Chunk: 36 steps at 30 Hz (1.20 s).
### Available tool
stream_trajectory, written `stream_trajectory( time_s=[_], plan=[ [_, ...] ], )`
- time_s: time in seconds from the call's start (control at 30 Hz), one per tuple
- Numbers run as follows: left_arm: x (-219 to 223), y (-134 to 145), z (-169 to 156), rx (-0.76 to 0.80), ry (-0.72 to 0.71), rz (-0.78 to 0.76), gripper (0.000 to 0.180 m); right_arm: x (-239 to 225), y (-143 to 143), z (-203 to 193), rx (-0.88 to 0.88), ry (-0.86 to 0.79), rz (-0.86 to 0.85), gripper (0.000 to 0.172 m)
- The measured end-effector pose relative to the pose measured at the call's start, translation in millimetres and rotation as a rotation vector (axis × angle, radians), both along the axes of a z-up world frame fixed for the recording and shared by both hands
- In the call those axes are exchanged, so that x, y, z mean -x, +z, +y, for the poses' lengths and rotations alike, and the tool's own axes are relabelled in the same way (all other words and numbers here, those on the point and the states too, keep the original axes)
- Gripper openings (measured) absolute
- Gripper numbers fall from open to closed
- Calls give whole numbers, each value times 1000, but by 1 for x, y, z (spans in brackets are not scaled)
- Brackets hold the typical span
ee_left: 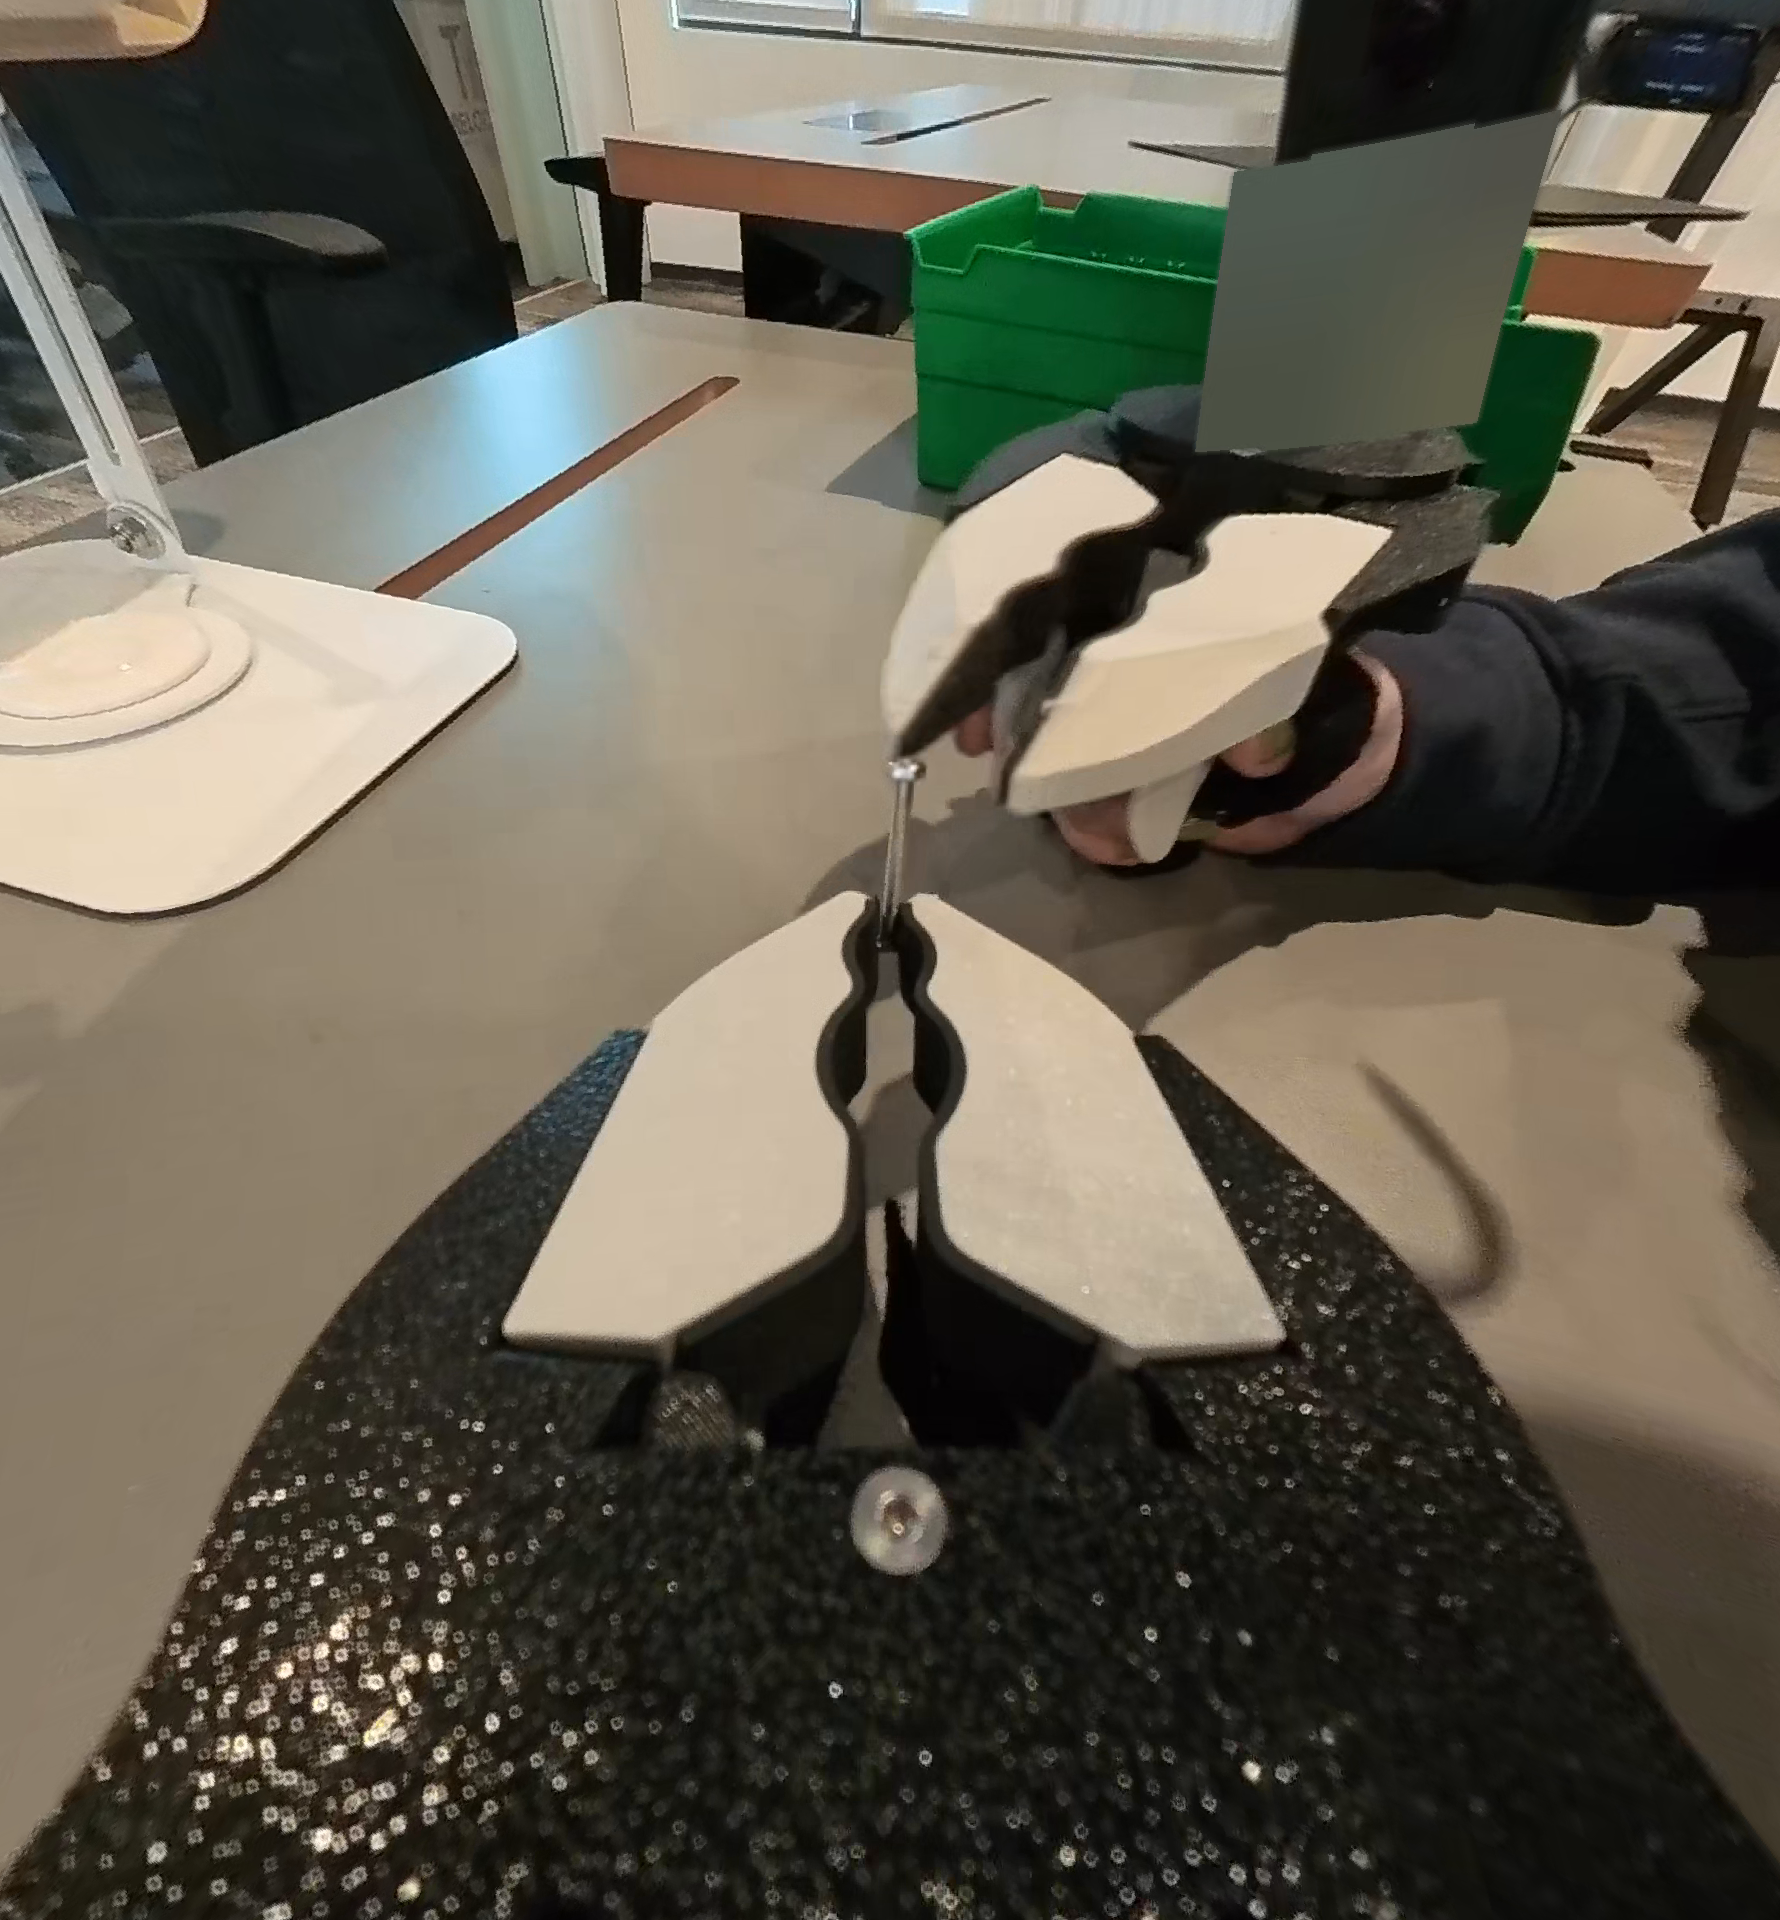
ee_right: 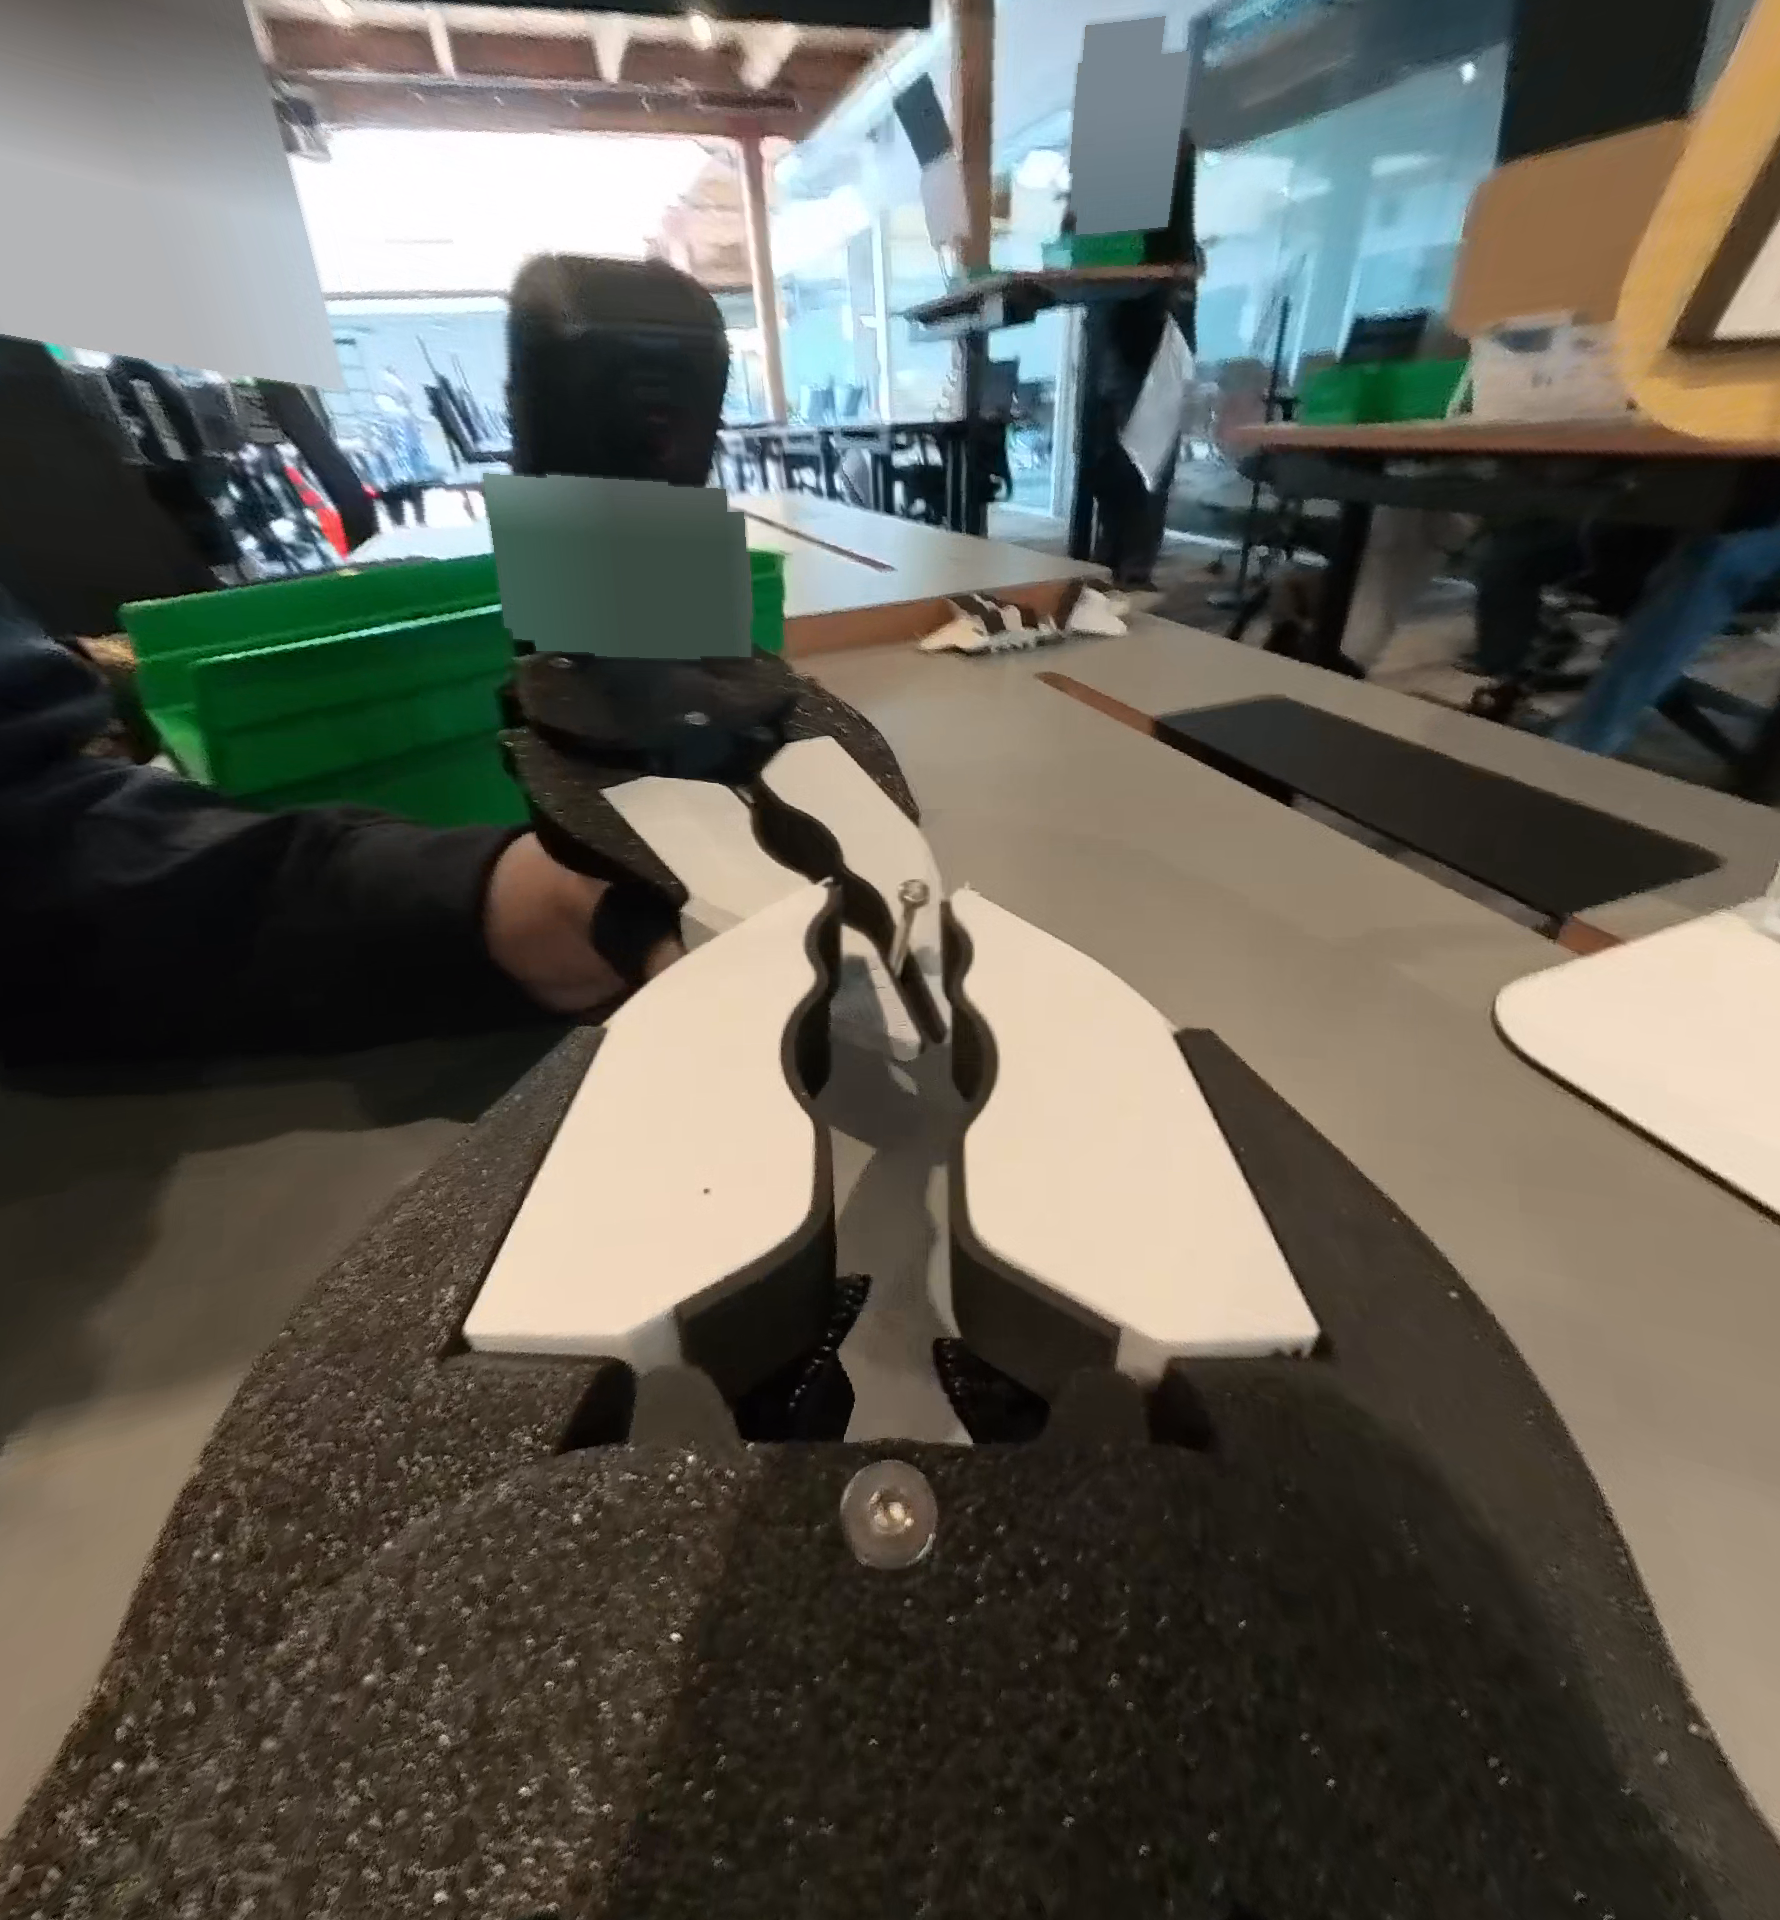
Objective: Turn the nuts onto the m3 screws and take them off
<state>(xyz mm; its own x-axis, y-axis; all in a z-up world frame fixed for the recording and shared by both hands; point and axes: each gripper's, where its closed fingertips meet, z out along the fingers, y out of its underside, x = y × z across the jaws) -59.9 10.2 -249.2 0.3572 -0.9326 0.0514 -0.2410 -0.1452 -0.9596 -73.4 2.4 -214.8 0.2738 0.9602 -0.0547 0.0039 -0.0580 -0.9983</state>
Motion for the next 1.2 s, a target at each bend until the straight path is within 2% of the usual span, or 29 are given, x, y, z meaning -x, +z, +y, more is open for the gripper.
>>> stream_trajectory(
  time_s=[0.1,0.17,0.33,0.47,0.5,0.57,0.77,0.9,0.97,1.2],
  plan=[
    [0,-1,0,-2,0,7,3,2,-2,-4,-3,35,-19,17],
    [0,-1,0,-1,2,5,3,2,1,-15,-28,97,-2,5],
    [0,-1,0,3,2,6,3,-2,0,0,0,-11,10,18],
    [-1,-2,0,-1,2,14,3,2,-3,1,-5,-6,-27,17],
    [-1,-2,0,-1,1,15,3,3,-3,-2,-22,8,-31,16],
    [0,-1,1,0,7,10,3,2,0,-12,-58,64,-13,2],
    [0,-1,1,9,3,5,3,0,-2,2,-20,-23,-18,17],
    [-1,-2,-1,2,-4,14,3,4,-3,-4,-44,14,-36,17],
    [0,-1,0,5,2,4,3,2,0,-11,-59,63,-14,5],
    [-1,-2,-1,20,-14,9,3,-1,-2,1,-27,-16,-25,13]
  ],
)
